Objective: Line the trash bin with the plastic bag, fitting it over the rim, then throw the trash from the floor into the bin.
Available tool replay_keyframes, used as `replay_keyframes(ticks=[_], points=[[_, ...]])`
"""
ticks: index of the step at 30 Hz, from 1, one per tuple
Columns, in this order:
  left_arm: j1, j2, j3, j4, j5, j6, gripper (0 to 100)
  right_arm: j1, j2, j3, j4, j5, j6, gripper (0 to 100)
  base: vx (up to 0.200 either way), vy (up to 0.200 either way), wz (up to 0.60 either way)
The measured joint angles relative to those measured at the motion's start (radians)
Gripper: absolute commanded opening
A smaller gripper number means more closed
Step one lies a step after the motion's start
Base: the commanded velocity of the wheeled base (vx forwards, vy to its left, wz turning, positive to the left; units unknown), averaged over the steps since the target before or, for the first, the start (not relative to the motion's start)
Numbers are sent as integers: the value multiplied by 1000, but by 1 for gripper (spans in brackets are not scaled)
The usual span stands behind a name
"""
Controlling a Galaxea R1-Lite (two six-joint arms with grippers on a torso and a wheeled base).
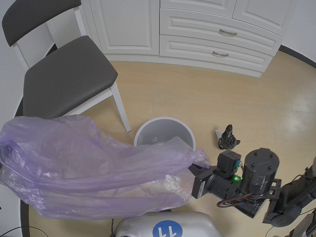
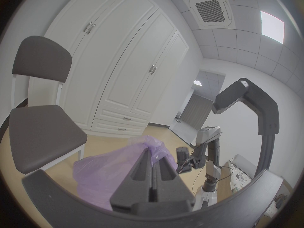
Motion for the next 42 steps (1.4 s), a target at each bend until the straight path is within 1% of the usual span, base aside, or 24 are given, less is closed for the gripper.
replay_keyframes(ticks=[5, 9, 11, 14, 16, 20, 29, 32, 38, 40, 42], points=[[-3, 44, 13, 0, 3, 12, 0, -19, -153, -2, 233, 0, -36, 0, 0, 0, 0], [-33, 93, 32, -2, 21, 44, 0, -30, -273, -17, 448, 0, -55, 0, 0, 0, 0], [-64, 126, 42, -4, 63, 59, 0, -33, -337, -34, 554, 0, -61, 0, 0, 0, 0], [-118, 186, 54, -5, 158, 72, 0, -37, -420, -58, 647, 0, -68, 0, 0, 0, 0], [-151, 235, 60, -7, 217, 78, 0, -39, -472, -72, 673, 0, -74, 0, 0, 0, 0], [-187, 329, 66, -9, 299, 85, 0, -41, -545, -89, 688, -3, -84, 0, 0, 0, 0], [-206, 510, 68, -10, 490, 89, 0, -42, -614, -99, 694, -53, -115, 0, 0, 0, 0], [-206, 553, 67, -10, 530, 89, 0, -35, -625, -91, 696, -77, -139, 0, 0, 0, 0], [-208, 595, 64, -26, 570, 92, 0, -16, -629, -65, 694, -99, -170, 0, 0, 0, 0], [-207, 604, 64, -43, 611, 92, 0, -9, -629, -59, 693, -102, -171, 0, 0, 0, 0], [-207, 613, 64, -67, 669, 92, 0, -4, -628, -53, 693, -113, -174, 0, 0, 0, 0]])
